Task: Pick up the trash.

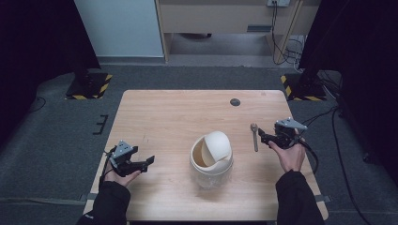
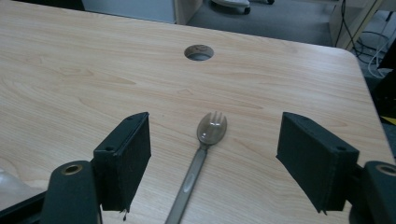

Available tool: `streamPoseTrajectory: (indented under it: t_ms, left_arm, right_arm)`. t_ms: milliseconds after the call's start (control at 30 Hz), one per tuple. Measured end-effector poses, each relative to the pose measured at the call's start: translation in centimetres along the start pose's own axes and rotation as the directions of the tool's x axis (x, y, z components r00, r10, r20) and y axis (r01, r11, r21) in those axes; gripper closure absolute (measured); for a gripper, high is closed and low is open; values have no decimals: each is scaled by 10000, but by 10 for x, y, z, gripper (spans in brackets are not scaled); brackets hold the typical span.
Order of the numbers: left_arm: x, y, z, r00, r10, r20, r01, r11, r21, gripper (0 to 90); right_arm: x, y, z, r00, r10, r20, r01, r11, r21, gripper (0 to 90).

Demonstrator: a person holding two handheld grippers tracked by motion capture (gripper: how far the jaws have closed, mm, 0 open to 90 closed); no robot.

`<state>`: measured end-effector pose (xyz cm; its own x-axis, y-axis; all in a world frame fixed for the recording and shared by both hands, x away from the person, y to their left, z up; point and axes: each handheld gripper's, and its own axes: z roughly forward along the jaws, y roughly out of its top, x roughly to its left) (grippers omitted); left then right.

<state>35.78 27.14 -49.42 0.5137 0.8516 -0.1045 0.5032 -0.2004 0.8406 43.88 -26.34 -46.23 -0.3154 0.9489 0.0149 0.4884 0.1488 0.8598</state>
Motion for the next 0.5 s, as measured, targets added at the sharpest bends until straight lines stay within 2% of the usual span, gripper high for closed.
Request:
streamPoseTrajectory:
  t_ms: [233, 267, 400, 500]
  left_arm:
    - [-1, 0, 1, 10000, 16, 64, -17, 10000, 13, 144]
    - [0, 0, 1, 10000, 29, 75, -30, 10000, 37, 144]
    - [0, 1, 0, 10000, 43, 71, -43, 10000, -22, 144]
    - [0, 1, -1, 10000, 31, 84, -31, 10000, -62, 144]
  right_arm:
    - [8, 2, 21, 9998, -191, 60, 189, 9992, 354, 285]
    - [10, 2, 28, 9995, -315, 98, 309, 9978, 581, 317]
    - [12, 0, 40, 9987, -444, 269, 416, 9944, 972, 355]
    - [10, -5, 52, 9994, 45, 331, -78, 9949, 1004, 446]
